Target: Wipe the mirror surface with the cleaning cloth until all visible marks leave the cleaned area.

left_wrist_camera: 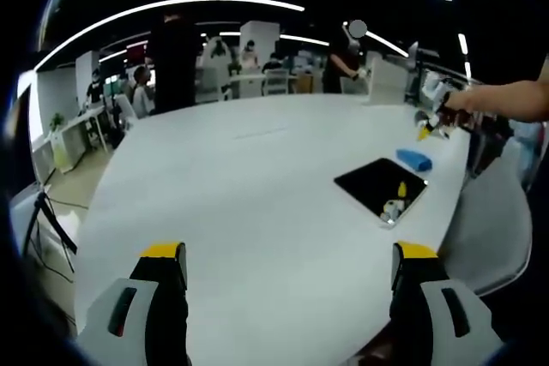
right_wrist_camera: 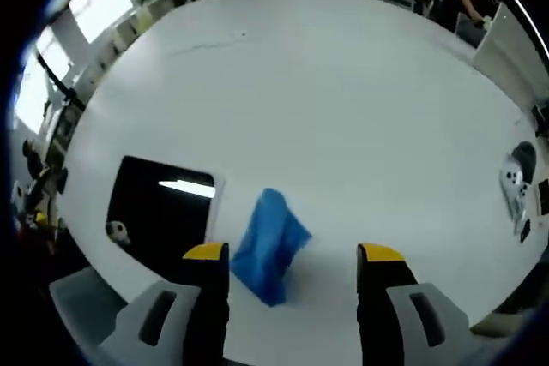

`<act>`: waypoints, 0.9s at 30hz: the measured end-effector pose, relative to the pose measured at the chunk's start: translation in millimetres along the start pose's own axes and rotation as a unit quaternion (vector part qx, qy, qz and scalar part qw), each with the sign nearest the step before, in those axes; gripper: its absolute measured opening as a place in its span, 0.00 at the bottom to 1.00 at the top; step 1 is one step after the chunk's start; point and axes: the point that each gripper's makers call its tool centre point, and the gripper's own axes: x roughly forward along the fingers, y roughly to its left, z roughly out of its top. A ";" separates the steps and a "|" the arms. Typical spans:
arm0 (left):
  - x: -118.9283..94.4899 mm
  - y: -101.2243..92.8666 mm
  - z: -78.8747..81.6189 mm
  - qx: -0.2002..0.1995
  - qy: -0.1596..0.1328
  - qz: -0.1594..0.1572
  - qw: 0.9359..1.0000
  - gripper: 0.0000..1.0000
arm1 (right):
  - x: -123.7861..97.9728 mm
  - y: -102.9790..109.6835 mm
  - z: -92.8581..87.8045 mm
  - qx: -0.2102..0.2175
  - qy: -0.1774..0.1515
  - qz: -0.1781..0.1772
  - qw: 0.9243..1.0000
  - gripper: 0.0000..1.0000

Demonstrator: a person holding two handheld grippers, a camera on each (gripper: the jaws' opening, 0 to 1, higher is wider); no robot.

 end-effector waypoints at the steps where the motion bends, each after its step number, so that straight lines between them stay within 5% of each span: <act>1: -0.1 0.1 -0.3 0.000 0.001 0.000 1.000 0.99 | 5.1 3.2 -1.8 0.003 -0.003 0.003 1.000 0.55; 14: -1.8 2.7 -1.1 -0.001 0.005 0.002 1.000 0.99 | 39.3 19.2 -14.5 0.031 0.008 0.007 0.999 0.25; 19: -1.5 2.4 -4.4 -0.003 0.007 0.002 1.000 0.99 | 51.4 21.0 -22.6 0.003 0.024 -0.008 1.000 0.06; 27: -1.8 4.8 -6.4 -0.007 0.007 0.004 1.000 0.99 | 53.0 17.3 -21.2 0.016 0.019 -0.014 1.000 0.03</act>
